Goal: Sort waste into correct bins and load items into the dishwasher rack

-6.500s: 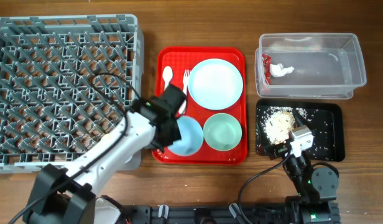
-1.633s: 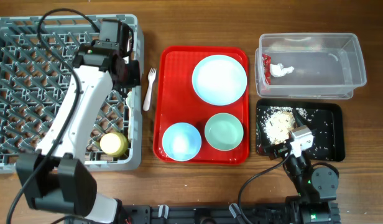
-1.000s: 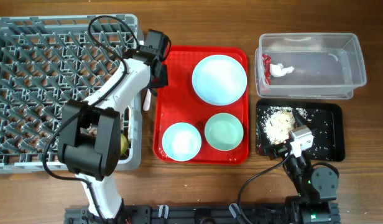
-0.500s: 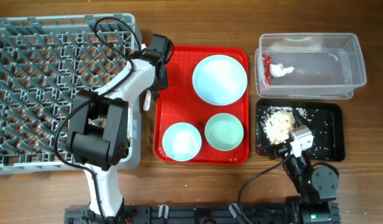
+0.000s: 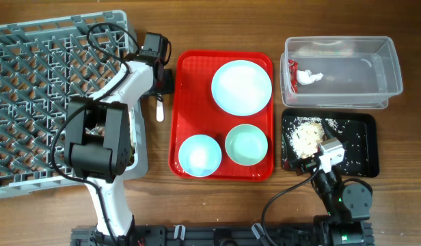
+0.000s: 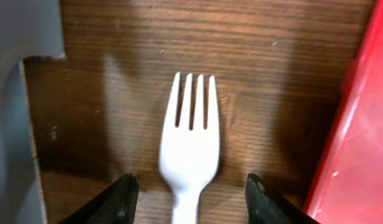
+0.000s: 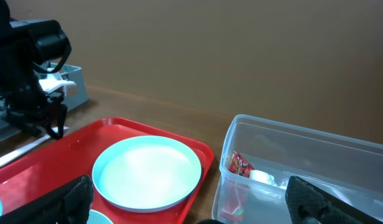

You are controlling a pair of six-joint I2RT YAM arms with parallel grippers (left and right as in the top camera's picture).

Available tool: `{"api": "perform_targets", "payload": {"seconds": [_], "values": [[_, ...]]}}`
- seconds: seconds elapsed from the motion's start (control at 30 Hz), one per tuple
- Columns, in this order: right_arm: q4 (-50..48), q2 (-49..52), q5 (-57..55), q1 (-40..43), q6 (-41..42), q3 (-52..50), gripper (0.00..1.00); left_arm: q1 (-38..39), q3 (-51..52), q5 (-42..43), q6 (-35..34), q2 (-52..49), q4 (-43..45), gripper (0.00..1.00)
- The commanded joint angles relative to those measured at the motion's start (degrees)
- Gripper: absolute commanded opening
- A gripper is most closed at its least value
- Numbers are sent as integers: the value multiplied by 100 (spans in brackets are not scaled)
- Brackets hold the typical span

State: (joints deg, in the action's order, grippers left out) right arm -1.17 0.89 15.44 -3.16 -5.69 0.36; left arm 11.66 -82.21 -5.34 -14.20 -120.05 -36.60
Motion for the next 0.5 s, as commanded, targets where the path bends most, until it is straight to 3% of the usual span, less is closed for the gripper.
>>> {"api": "perform_targets", "payload": {"seconds": [0.0,0.07,0.23,0.47], "values": [[-26,-46,74,39,-33,-7,100,-20,46,466,44,-271,116,50],[-26,-46,74,39,-33,-7,100,-22,46,442,44,-356,83,46],[-26,-46,74,39,-33,-7,100,-26,46,448,0,-369,15,21],[-26,-46,74,39,-33,-7,100,44,46,533,-149,114,-151,17]]}}
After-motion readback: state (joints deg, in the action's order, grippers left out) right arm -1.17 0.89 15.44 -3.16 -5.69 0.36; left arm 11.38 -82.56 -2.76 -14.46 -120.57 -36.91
